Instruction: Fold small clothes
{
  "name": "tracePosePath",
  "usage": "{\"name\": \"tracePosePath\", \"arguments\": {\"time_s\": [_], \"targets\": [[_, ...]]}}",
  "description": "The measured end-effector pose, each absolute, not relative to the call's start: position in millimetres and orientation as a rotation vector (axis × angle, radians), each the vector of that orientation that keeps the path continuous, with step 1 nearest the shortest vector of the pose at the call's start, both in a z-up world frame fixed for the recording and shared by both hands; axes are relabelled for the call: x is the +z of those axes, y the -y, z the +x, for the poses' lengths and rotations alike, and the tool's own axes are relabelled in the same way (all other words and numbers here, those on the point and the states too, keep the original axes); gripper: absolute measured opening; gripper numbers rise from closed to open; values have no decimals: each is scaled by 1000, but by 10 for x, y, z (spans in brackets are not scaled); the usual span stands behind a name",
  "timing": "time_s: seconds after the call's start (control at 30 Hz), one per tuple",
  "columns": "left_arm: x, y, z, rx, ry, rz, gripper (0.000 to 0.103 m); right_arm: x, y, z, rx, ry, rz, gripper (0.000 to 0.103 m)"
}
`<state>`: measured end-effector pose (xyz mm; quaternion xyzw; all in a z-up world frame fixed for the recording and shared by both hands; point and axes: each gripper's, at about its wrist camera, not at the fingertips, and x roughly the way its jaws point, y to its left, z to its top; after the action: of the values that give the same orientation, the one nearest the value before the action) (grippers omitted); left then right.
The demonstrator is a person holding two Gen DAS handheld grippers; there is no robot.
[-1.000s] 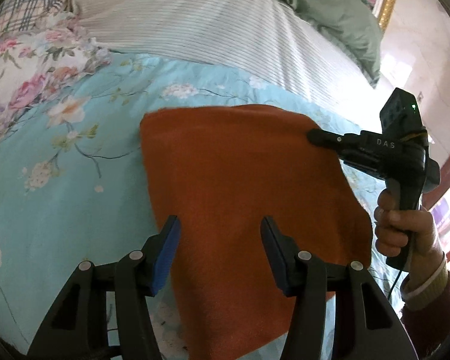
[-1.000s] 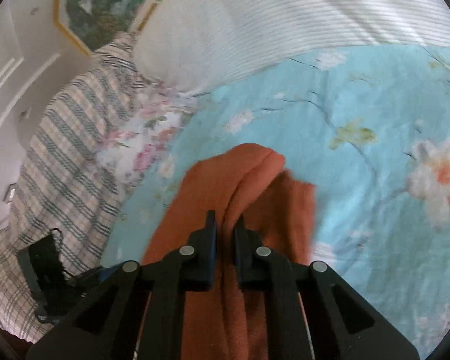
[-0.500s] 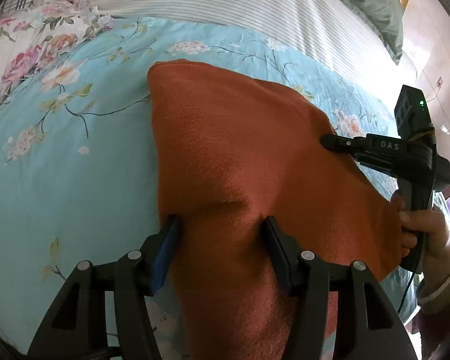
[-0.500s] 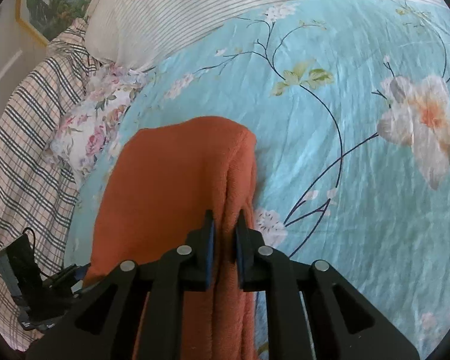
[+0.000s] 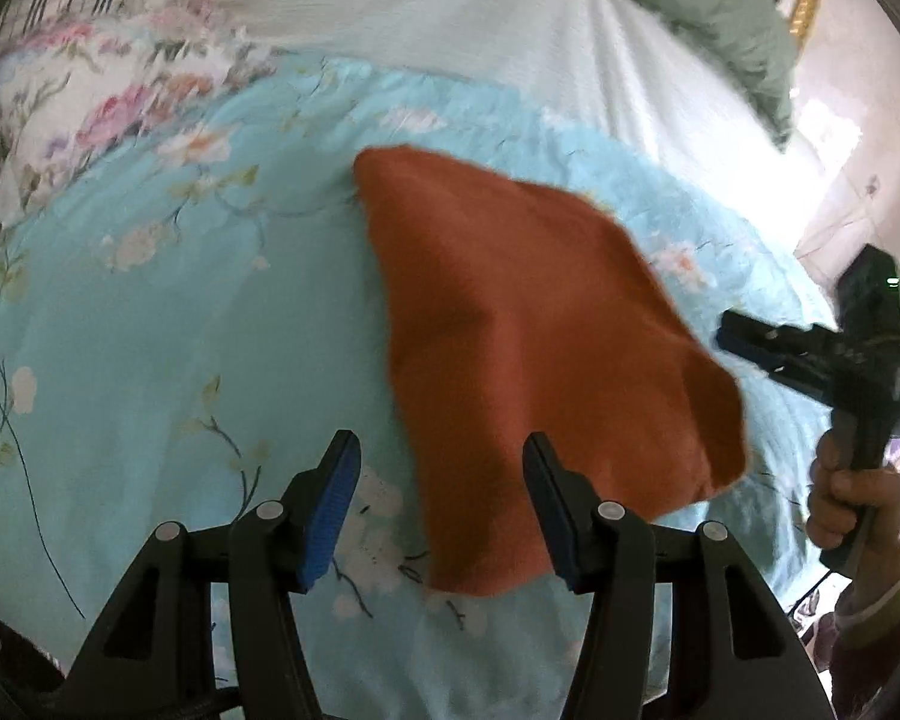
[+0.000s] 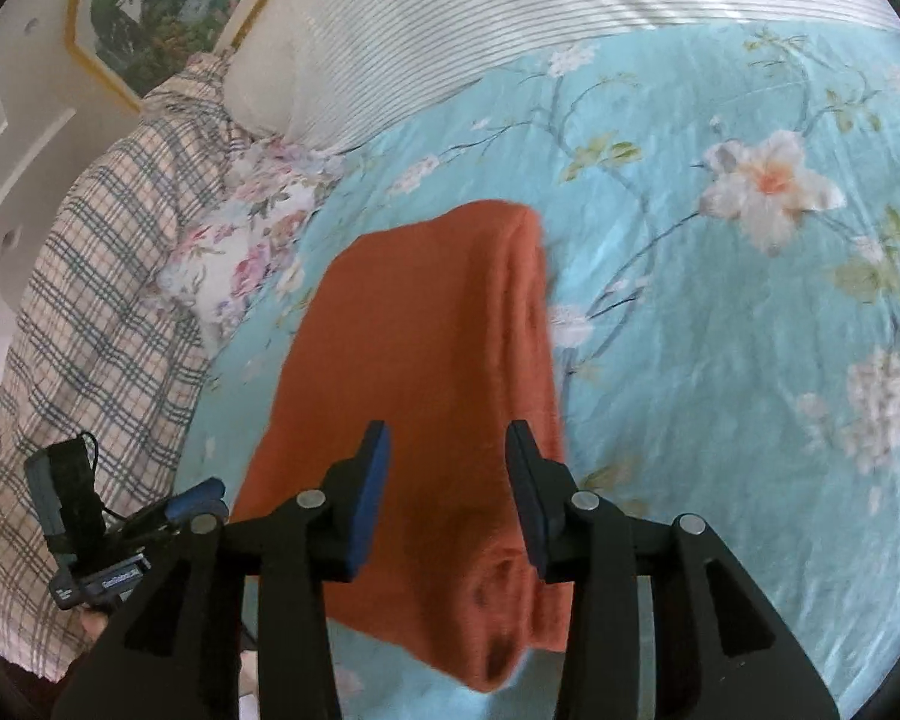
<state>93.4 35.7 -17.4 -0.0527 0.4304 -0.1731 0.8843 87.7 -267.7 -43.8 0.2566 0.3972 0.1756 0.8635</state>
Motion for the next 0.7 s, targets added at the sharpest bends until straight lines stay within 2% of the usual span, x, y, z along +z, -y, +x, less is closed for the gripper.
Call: {"name": "tracePosePath", "arguments": {"time_s": [0.2, 0.33, 0.43, 0.5, 0.7], "targets": [[-32, -51, 1057, -459, -821, -47, 56, -414, 2405, 1296, 407, -836, 576, 41], [-203, 68, 1451, -507, -881, -86, 53, -582, 2349, 1673, 372, -864, 613, 41], [-411, 99, 1653, -522, -974, -112, 53, -766, 2421, 1835, 290, -886, 582, 33], [-480, 103, 1624, -525, -974, -97, 54, -852, 2470, 1878, 293, -882, 585, 28], [-403, 135, 1420, -480, -926, -26, 54, -731, 2452, 1733, 316, -872, 527, 31]]}}
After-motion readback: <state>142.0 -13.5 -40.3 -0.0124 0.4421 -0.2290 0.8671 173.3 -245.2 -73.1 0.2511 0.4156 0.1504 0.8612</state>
